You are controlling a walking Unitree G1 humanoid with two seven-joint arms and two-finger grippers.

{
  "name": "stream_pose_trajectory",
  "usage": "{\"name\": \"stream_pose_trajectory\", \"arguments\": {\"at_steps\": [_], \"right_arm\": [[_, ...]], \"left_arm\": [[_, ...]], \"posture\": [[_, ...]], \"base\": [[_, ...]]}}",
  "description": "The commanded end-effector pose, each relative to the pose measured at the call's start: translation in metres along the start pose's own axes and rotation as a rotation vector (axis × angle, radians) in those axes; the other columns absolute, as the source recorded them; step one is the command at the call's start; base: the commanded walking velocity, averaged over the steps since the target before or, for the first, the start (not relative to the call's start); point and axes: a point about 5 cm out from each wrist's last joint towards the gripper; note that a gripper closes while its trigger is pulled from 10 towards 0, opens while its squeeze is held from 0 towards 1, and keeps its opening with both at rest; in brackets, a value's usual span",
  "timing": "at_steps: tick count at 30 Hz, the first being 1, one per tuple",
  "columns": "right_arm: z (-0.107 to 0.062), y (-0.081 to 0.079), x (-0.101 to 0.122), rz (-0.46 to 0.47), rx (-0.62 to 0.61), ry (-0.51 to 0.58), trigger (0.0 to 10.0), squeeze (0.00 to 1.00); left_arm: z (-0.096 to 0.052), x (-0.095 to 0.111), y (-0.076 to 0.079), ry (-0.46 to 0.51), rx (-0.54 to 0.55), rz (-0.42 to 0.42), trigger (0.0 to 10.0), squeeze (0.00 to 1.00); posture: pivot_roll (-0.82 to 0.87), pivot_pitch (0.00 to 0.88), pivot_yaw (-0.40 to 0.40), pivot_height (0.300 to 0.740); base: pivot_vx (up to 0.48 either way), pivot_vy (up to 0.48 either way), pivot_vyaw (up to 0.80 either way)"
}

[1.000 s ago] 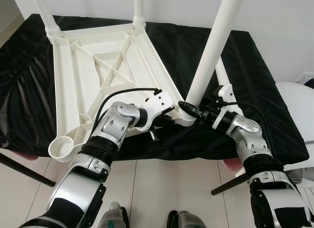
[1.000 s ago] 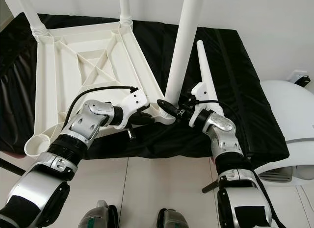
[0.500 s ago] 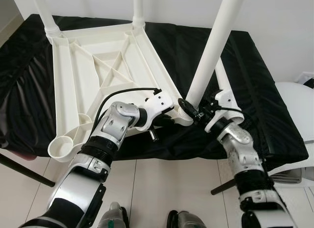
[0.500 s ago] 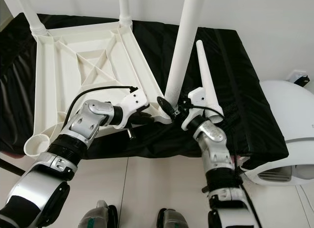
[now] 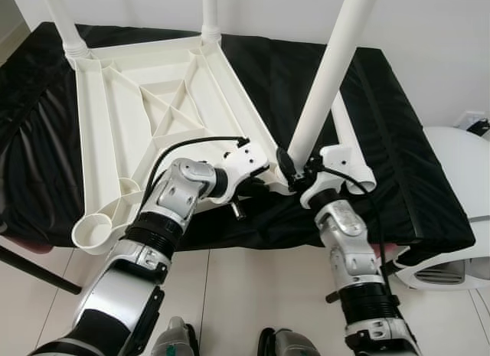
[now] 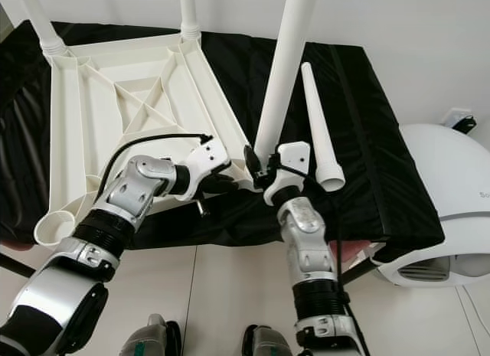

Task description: Building children table

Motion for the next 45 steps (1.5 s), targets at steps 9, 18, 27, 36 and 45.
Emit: {"name": "stream_pose_trajectory", "arguments": {"at_steps": [9,18,27,36,45], "right_arm": [[0.005,-0.022,-0.004,0.016,-0.085,-0.031,0.0,0.0],[0.006,-0.028,-0.007,0.009,-0.125,-0.059,2.7,0.0],[0.005,-0.02,-0.011,0.037,-0.125,-0.087,10.0,0.0],[0.006,-0.005,-0.01,0.033,-0.109,-0.085,10.0,1.0],[0.009,0.021,-0.009,0.005,0.044,-0.082,10.0,1.0]], "left_arm": [[0.005,-0.009,-0.002,-0.002,0.157,-0.042,10.0,0.0],[0.004,-0.014,-0.001,-0.009,0.155,-0.051,10.0,0.0],[0.002,-0.015,-0.002,-0.009,0.166,-0.052,10.0,0.0],[0.003,-0.015,-0.002,-0.007,0.168,-0.051,10.0,0.0],[0.004,-0.014,-0.001,-0.003,0.169,-0.049,10.0,0.0]], "posture": [[-0.02,0.062,-0.04,0.74],[-0.01,0.056,-0.035,0.74],[-0.01,0.046,-0.042,0.74],[-0.01,0.037,-0.048,0.74],[0.0,0.023,-0.054,0.74]], "base": [[0.0,0.0,0.0],[0.0,0.0,0.0],[0.0,0.0,0.0],[0.0,0.0,0.0],[0.0,0.0,0.0]]}}
Point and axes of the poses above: a point about 5 cm out from each wrist's last joint towards the gripper, its own z axis pointing out of the wrist towards the gripper, its own x axis along the axis of the wrist's last joint, y = z × x, and after that the axes turned 2 degrees about z, right-handed
